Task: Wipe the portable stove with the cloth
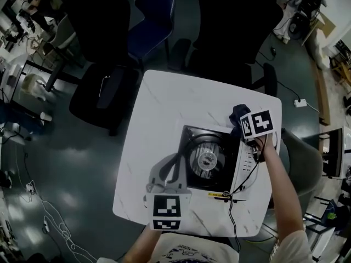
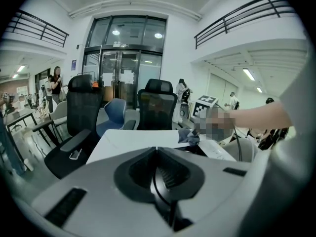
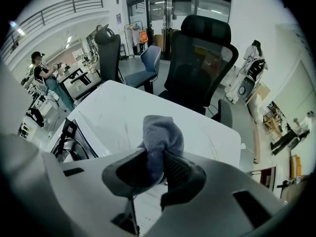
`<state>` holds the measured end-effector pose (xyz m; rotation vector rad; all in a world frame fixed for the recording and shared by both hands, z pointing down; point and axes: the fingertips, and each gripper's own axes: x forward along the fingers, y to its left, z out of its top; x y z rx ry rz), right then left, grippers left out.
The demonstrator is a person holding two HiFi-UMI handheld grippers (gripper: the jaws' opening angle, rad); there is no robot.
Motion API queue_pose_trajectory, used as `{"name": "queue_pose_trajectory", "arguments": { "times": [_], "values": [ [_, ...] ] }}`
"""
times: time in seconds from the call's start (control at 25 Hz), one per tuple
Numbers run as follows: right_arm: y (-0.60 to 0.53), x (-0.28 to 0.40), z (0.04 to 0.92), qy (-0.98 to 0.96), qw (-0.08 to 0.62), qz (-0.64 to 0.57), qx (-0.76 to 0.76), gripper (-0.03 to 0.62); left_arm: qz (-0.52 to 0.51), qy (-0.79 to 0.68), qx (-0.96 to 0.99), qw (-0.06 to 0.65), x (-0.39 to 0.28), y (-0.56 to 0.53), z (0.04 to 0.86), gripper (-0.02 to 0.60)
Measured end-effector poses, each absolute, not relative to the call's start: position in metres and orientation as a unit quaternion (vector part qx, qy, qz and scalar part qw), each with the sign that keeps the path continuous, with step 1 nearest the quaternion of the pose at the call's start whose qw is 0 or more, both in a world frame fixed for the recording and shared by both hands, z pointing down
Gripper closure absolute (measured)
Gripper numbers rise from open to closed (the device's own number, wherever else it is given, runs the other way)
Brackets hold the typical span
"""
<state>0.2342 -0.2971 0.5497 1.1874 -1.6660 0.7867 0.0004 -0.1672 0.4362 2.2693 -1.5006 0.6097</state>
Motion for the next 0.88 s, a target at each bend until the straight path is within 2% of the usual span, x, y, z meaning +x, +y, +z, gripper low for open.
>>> {"name": "queue_pose_trajectory", "arguments": {
  "times": [0.32,0.88],
  "values": [
    [-0.303,0.277,0.531,-0.665,0.417,0.315,0.533,0.493,0.222,-0.524,0.804,0.174,0.012,-0.162,0.436,0.561],
    [-0.256,0.326,0.54,-0.646,0.404,0.355,0.541,0.493,0.223,-0.51,0.814,0.166,0.036,-0.151,0.431,0.561]
  ]
}}
